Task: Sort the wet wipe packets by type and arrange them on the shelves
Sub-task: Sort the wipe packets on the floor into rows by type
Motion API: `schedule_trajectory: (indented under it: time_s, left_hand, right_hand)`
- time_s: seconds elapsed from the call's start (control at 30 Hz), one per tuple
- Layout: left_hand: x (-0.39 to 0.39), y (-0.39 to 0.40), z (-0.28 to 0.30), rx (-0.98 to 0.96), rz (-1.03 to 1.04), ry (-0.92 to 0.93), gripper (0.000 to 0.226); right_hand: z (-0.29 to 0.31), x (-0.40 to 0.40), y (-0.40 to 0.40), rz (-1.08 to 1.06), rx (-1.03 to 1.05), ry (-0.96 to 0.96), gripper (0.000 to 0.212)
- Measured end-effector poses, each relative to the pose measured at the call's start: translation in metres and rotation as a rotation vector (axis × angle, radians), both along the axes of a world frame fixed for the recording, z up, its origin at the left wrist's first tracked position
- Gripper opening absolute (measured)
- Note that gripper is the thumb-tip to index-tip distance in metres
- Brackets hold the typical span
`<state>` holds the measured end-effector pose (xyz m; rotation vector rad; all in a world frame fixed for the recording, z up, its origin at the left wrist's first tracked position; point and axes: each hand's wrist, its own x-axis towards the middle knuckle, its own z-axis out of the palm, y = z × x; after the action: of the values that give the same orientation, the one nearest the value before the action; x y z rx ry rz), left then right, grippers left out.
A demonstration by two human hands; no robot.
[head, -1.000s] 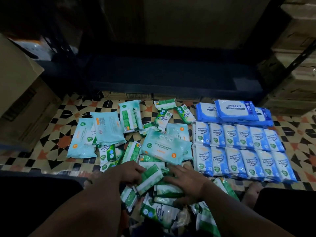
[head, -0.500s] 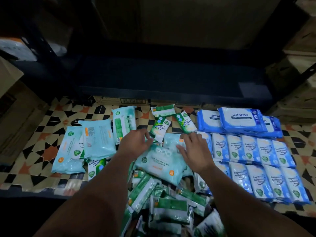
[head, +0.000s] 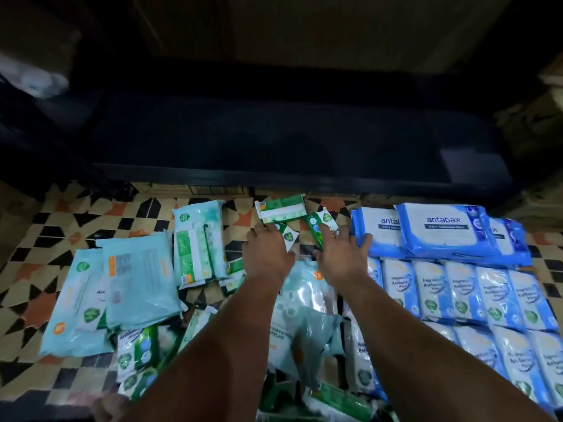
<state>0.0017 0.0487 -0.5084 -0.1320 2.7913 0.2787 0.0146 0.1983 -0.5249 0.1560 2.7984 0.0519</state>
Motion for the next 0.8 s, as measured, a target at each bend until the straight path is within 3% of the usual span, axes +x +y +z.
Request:
schedule_trajectory:
  time_s: [0.17,0.27,0.5,0.67,0.8]
  left_hand:
    - [-0.001,-0.003,0.000,0.029,-0.014,0.077,0.056]
    - [0.004,-0.012,0.007,0.150,-0.007,0.143,0.064]
    - [0.042,-0.045,0.037,0.417,-0.047,0.161,0.083]
    - [0.091,-0.083,0.059,0.467,-0.195,-0.037,0.078]
    - [0.129,-0.099,0.068,0.486,-0.225,-0.136,0.071]
  right_hand:
    - [0.000,-0.017,-0.004,0.015,0.052,0.023,0.075]
    - [0.010,-0.016,-0.003,0.006,-0.014,0.092,0.074]
    - [0.052,0.023,0.012,-0.121,-0.555,0.114,0.086]
    - [0.090,0.058,0.021,-0.016,-0.523,-0.275,0.096]
    - [0.118,0.082,0.007,0.090,-0.509,-0.626,0.090]
